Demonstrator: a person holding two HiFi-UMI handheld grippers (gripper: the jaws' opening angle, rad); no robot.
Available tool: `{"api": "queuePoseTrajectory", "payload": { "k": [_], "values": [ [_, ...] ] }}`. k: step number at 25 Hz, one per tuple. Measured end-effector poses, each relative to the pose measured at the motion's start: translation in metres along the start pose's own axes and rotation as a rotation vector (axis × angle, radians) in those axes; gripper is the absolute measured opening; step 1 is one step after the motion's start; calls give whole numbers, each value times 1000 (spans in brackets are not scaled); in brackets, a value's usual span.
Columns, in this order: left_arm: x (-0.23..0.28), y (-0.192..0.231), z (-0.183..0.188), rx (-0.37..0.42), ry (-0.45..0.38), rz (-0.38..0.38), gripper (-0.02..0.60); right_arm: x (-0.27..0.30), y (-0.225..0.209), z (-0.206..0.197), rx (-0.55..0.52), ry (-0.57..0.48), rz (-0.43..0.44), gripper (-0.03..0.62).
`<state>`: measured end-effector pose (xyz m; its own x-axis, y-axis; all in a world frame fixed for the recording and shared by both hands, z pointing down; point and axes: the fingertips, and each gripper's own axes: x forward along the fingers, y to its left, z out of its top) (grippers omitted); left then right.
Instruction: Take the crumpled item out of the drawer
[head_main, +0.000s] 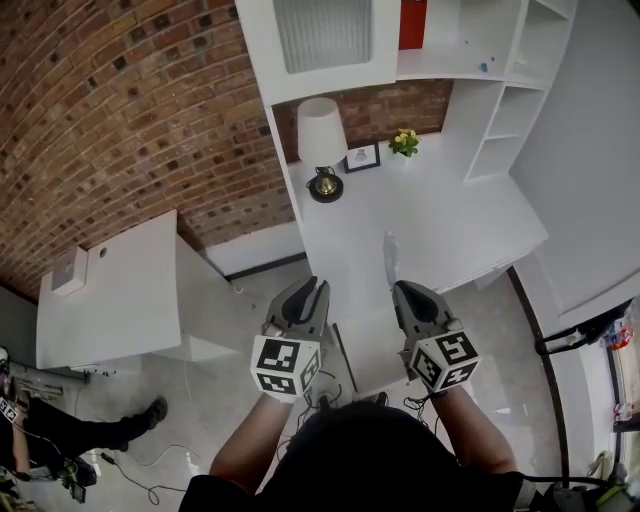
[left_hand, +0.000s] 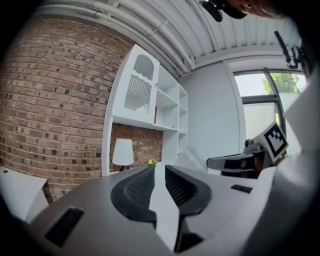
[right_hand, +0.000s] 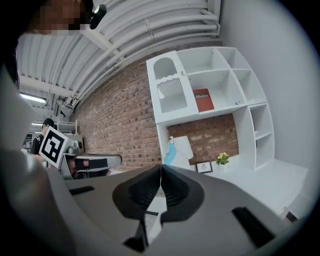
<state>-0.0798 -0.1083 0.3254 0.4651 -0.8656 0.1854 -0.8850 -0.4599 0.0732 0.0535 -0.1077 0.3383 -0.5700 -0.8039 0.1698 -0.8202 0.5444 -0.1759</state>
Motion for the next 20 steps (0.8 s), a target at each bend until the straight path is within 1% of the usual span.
{"api": "queuePoseTrajectory", "payload": {
  "k": [4, 8, 12, 20],
  "values": [
    [-7, -8, 18, 7, -48, -17, 63, -8, 4, 21, -4, -69, 2, 5],
    [-14, -10, 23, 13, -64, -24, 63, -14, 10, 32, -16, -104, -3, 5],
    [-16, -5, 26, 1, -71, -16, 63, -18, 10, 37, -24, -113, -10, 5],
    [-14, -2, 16, -14, -58, -11, 63, -17, 3, 29, -22, -100, -27, 5]
  ]
}}
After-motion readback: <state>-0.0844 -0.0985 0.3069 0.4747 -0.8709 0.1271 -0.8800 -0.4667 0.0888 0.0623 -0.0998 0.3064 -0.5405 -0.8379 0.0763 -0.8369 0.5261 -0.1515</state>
